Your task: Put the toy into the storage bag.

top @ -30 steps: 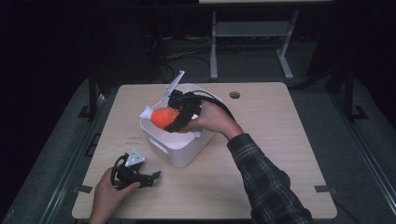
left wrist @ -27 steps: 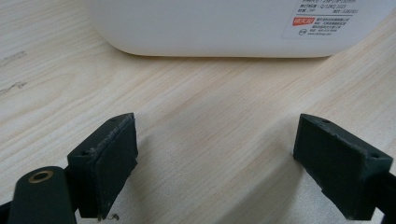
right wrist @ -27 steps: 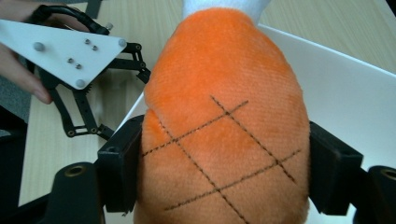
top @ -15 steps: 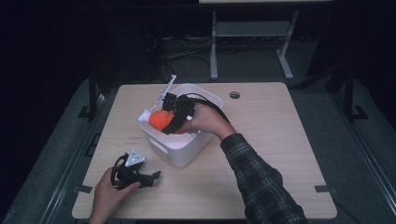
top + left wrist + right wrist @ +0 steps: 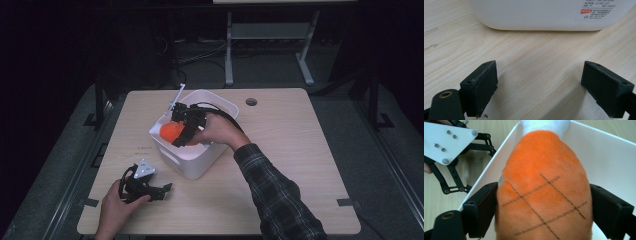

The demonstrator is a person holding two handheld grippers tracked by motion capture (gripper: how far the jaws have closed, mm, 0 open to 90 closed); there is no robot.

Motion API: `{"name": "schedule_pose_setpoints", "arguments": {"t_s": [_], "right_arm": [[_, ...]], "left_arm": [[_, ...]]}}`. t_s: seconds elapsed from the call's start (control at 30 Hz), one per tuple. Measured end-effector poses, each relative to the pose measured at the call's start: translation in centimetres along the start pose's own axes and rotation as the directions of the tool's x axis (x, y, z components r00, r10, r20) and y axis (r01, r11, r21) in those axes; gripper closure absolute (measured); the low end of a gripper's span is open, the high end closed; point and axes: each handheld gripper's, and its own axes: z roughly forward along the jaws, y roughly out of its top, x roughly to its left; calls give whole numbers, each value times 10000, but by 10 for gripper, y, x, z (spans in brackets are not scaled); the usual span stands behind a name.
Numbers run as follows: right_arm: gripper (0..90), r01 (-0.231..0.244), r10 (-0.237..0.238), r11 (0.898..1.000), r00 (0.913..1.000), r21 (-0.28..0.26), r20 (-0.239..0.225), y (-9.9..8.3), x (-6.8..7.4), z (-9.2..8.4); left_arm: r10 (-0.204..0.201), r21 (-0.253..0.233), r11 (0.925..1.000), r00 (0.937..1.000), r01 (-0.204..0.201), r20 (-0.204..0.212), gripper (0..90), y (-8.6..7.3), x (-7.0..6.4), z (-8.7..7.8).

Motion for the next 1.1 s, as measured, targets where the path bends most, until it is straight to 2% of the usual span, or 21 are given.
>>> {"name": "schedule_pose_setpoints", "arguments": {"t_s": [0.17,0.8,1.1], "right_arm": [[140,24,-25,9998,10000,173,70,-1,0,0],[106,-152,146,9998,9990,145,427,-8,-3,-8],[106,-215,220,9997,9987,-100,459,-16,-4,-19]], "left_arm": [[-20,4,10000,10000,20,7,127,0,0,0],[8,8,10000,10000,-8,-8,127,0,0,0],[-4,-18,10000,10000,4,-16,127,0,0,0]]}}
